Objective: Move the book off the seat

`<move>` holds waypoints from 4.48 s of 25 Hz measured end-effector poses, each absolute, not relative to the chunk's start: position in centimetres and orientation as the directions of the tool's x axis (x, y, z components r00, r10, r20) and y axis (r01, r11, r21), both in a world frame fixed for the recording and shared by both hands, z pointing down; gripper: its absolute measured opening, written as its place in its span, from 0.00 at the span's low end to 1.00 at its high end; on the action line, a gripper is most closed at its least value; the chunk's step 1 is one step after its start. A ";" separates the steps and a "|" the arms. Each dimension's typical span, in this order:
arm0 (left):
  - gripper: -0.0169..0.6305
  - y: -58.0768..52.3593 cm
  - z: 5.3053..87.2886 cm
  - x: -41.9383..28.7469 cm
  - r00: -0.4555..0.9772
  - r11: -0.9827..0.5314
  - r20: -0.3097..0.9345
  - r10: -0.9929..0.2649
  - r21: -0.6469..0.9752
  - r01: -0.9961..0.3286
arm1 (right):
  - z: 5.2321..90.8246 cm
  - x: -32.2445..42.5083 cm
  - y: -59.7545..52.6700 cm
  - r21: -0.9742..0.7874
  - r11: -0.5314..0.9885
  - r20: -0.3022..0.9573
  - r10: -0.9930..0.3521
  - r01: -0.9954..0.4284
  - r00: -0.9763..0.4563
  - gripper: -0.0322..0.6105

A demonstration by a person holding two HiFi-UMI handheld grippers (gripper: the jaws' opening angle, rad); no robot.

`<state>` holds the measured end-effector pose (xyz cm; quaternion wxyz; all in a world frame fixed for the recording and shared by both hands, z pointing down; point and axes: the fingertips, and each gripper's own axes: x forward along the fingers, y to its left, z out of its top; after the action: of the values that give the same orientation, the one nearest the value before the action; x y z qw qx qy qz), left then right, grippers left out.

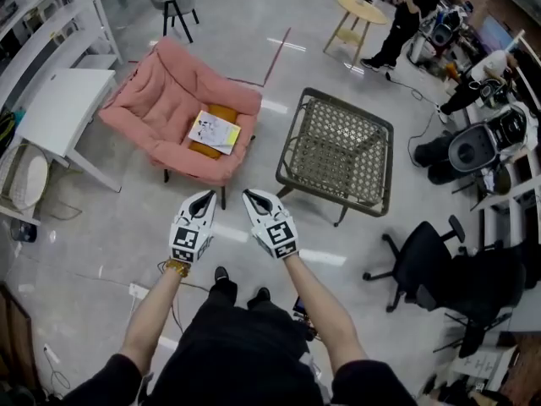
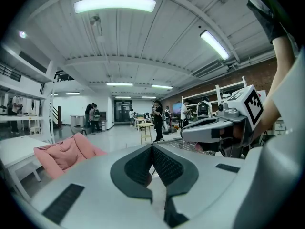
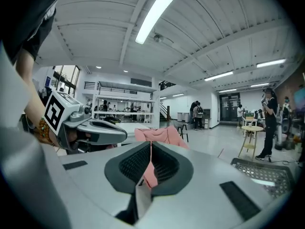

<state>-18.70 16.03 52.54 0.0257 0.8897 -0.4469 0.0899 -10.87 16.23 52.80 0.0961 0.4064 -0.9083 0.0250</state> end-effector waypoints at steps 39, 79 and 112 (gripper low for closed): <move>0.05 -13.6 62.5 -21.2 0.540 -0.592 0.417 -0.731 0.007 -0.806 | 60.6 -10.6 -12.7 -0.037 0.658 0.269 -0.718 -0.752 -0.642 0.07; 0.05 -40.2 92.4 -33.6 0.584 -0.652 0.729 -0.357 0.253 -0.714 | 85.5 -20.7 -32.9 -0.215 0.387 0.516 -0.735 -0.897 -0.441 0.07; 0.41 -47.7 111.7 -35.8 0.683 -0.513 0.725 0.092 0.622 -0.592 | 95.7 -24.6 -33.4 -0.283 0.333 0.588 -0.681 -0.899 -0.437 0.07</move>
<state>-35.84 -47.69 111.70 0.4675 0.7892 -0.1583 0.3655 -24.56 -33.43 95.74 0.1856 0.4971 -0.7949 0.2942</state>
